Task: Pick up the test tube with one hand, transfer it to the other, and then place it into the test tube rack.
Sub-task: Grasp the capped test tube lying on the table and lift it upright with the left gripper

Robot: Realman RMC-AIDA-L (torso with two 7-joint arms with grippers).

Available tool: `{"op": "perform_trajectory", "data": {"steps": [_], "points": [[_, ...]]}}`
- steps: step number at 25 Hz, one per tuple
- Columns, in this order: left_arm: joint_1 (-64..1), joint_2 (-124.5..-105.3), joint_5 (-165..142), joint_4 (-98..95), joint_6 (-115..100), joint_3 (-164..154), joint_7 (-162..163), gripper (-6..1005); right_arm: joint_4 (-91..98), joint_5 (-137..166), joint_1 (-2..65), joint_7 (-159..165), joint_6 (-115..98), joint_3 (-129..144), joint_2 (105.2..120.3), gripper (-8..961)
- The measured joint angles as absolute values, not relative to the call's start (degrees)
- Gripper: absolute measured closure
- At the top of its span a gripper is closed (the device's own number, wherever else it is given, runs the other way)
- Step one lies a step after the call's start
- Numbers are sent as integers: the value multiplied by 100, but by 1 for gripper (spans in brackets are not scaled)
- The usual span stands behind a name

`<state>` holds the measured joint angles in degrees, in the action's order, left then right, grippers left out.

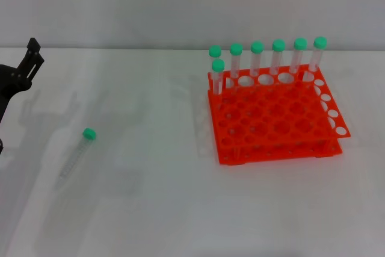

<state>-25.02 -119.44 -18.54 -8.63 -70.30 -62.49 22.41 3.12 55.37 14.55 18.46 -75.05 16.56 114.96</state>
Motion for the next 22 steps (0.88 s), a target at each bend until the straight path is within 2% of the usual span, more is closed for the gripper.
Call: {"op": "perform_trajectory", "data": {"steps": [22], "points": [[-2469, -11953, -1886, -866, -7073, -6291, 2272, 121, 336, 5537, 1494, 1846, -7493, 1599, 11496, 76]]}}
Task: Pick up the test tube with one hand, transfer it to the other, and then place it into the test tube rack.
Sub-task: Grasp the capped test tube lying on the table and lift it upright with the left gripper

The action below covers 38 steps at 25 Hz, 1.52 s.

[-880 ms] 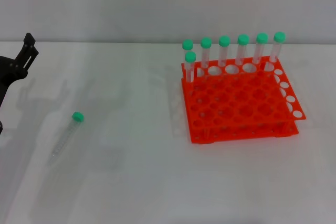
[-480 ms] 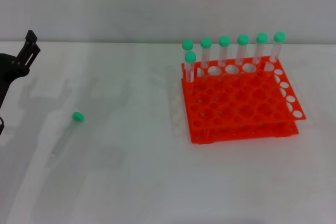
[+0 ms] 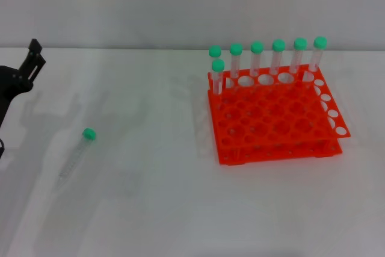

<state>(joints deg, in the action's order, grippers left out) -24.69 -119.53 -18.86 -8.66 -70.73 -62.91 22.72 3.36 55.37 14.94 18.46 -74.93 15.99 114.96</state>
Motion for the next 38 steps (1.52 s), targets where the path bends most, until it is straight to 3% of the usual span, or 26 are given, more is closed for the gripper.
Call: {"op": "perform_trajectory", "data": {"steps": [8, 17, 21, 33, 38], "points": [[-2262, -11881, -2241, -1120, -6993, -6459, 3236, 121, 371, 5532, 1504, 1629, -7488, 1570, 11496, 76], [-1514, -11830, -4655, -3557, -5099, -6397, 6139, 122, 647, 5528, 1726, 1471, -7237, 1564, 11495, 75], [-1449, -11692, -6144, -4405, -4806, -6308, 8177, 122, 723, 5528, 1800, 1460, -7058, 1564, 11484, 75], [-1787, -11126, -10105, -6001, -5274, -6033, 13363, 122, 832, 5523, 1917, 1458, -6872, 1555, 11480, 75], [-2394, -11052, -11645, -6046, -6512, -5224, 14439, 123, 875, 5519, 1934, 1458, -6872, 1555, 11464, 75]]}}
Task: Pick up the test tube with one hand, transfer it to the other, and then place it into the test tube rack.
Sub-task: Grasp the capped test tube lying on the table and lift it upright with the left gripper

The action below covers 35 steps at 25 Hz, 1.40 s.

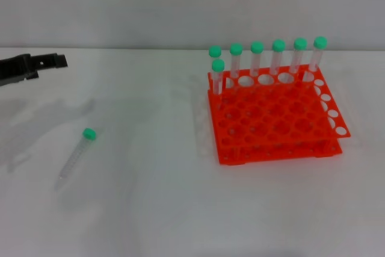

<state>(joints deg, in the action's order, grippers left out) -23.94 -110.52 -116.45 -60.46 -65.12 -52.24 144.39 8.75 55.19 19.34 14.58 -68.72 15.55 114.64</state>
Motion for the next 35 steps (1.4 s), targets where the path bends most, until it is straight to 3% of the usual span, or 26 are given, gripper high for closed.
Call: {"op": "perform_trajectory", "data": {"steps": [9, 13, 18, 25, 35], "points": [[-3444, -10591, -13671, -6088, -8269, -4966, 15596, 123, 962, 5519, 1942, 1458, -6875, 1556, 11485, 75], [-3765, -10543, -14442, -6075, -8740, -4965, 15668, 123, 968, 5519, 1943, 1458, -6882, 1556, 11487, 75], [-3896, -10749, -14688, -6014, -8830, -5014, 15504, 123, 968, 5519, 1971, 1459, -6882, 1555, 11490, 76], [-4078, -11248, -15184, -5695, -8820, -5038, 15343, 124, 957, 5520, 1997, 1459, -6893, 1555, 11496, 76], [-4391, -11369, -15965, -5151, -8855, -5080, 15459, 124, 923, 5519, 2017, 1459, -6917, 1559, 11496, 76]]}}
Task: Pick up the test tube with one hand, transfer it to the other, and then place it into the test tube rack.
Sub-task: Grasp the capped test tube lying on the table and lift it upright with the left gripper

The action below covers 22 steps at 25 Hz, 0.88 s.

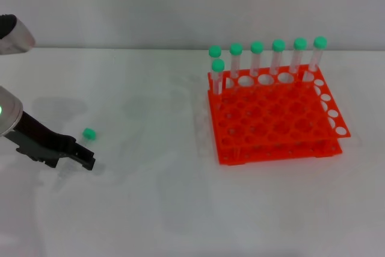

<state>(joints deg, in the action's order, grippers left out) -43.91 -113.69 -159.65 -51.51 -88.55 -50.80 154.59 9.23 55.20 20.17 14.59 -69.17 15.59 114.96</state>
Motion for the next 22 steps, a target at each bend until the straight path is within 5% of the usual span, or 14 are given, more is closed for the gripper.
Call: {"op": "perform_trajectory", "data": {"steps": [22], "points": [[-4363, -11452, -16225, -4943, -8532, -5185, 15484, 157, 903, 5520, 2021, 1460, -6883, 1555, 11500, 76]]}}
